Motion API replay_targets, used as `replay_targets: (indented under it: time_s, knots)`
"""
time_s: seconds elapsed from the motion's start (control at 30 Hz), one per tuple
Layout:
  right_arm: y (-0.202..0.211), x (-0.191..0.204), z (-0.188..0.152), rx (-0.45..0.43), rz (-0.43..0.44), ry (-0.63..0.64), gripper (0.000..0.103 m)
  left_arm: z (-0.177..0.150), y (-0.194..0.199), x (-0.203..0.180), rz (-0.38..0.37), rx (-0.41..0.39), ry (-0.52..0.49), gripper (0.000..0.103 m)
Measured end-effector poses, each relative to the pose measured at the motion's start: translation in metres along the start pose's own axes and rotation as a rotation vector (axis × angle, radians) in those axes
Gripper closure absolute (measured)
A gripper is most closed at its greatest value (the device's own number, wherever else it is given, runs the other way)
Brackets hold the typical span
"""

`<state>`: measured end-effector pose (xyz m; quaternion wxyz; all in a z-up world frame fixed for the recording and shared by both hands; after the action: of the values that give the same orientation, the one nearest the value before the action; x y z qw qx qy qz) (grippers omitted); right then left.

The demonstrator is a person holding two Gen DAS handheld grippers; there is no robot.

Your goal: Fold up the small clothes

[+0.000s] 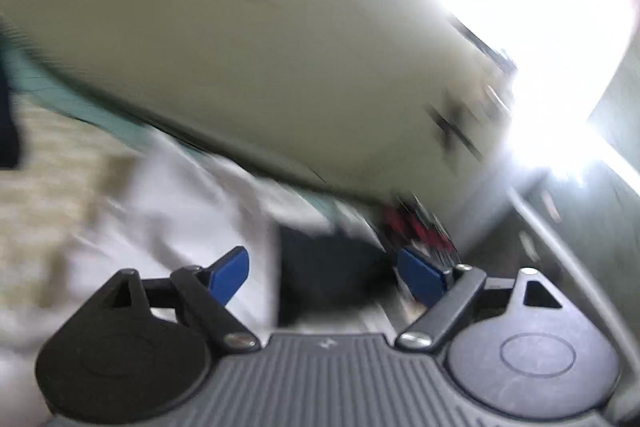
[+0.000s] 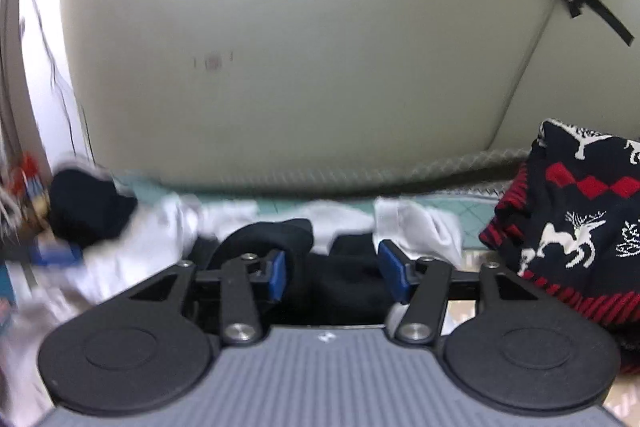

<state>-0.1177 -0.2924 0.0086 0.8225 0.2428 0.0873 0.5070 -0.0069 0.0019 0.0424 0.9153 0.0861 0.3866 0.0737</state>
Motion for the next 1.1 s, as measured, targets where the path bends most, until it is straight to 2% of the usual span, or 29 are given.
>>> replay_targets:
  time_s: [0.07,0.1,0.13,0.17,0.23,0.27,0.3,0.33,0.37,0.4,0.47,0.53,0.57,0.63,0.73,0.8,0.87,0.93,1.0,1.1]
  knots:
    - [-0.004,-0.006,-0.004,0.015,0.002,-0.003,0.05,0.025,-0.003,0.026,0.182,-0.024,0.043,0.017]
    - [-0.004,-0.008,-0.006,0.013,0.01,-0.014,0.049,0.035,-0.011,0.04,0.273,-0.01,0.044,0.017]
    - [-0.004,-0.011,-0.006,0.007,0.015,-0.025,0.048,0.042,-0.02,0.053,0.333,0.015,0.049,0.017]
    - [-0.004,-0.012,-0.008,0.004,0.019,-0.036,0.047,0.045,-0.031,0.067,0.362,0.051,0.072,0.017]
    - [-0.006,-0.014,-0.008,0.001,0.025,-0.054,0.047,0.046,-0.057,0.09,0.311,0.121,0.155,0.022]
    - [-0.008,-0.014,-0.007,-0.001,0.026,-0.058,0.047,0.044,-0.066,0.094,0.286,0.141,0.165,0.03]
    - [-0.008,-0.013,-0.007,-0.003,0.027,-0.062,0.047,0.043,-0.075,0.094,0.294,0.15,0.135,0.052]
    - [-0.01,-0.013,-0.007,-0.005,0.029,-0.069,0.047,0.045,-0.082,0.092,0.332,0.159,0.081,0.069]
    - [-0.012,-0.012,-0.006,-0.009,0.034,-0.078,0.047,0.045,-0.084,0.091,0.379,0.167,0.043,0.093]
    - [-0.011,-0.01,-0.003,-0.015,0.038,-0.082,0.047,0.048,-0.078,0.091,0.378,0.147,0.044,0.096]
    - [-0.01,-0.004,0.003,-0.043,0.059,-0.088,0.05,0.057,-0.047,0.092,0.337,0.021,0.079,0.096]
    - [-0.009,0.005,0.009,-0.075,0.076,-0.077,0.05,0.065,-0.01,0.095,0.433,-0.131,0.06,0.096]
    - [-0.01,0.012,0.011,-0.081,0.081,-0.058,0.05,0.066,0.003,0.099,0.496,-0.177,0.057,0.096]
    - [-0.019,0.024,0.009,-0.058,0.077,-0.014,0.05,0.065,0.01,0.113,0.575,-0.179,0.085,0.096]
    - [-0.032,0.034,-0.002,-0.002,0.071,0.0,0.05,0.055,-0.006,0.128,0.602,-0.112,0.093,0.093]
    - [-0.033,0.035,-0.002,0.001,0.092,-0.003,0.05,0.051,-0.017,0.13,0.63,-0.091,0.065,0.085]
    - [-0.034,0.04,0.009,-0.01,0.116,0.014,0.049,0.053,-0.015,0.124,0.604,-0.102,0.069,0.076]
    - [-0.043,0.051,0.024,0.003,0.165,0.033,0.048,0.054,-0.004,0.108,0.601,-0.128,0.068,0.071]
    - [-0.056,0.067,0.037,0.001,0.187,0.11,0.043,0.06,0.007,0.09,0.596,-0.156,0.029,0.061]
    - [-0.089,0.096,0.046,0.052,0.208,0.276,0.039,0.054,0.004,0.076,0.559,-0.131,-0.017,0.059]
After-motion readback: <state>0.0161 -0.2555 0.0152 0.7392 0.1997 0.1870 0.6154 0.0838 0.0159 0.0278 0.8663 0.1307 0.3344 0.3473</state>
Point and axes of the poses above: each gripper's, at about its wrist camera, not at the fingertips, and y roughly against the way its jaws point, x to its left, z to its top, the point moved 4 cm from there along -y, roughly the way its jaws point, and after that the axes turned 13 degrees about -z, right-handed, at the moved point
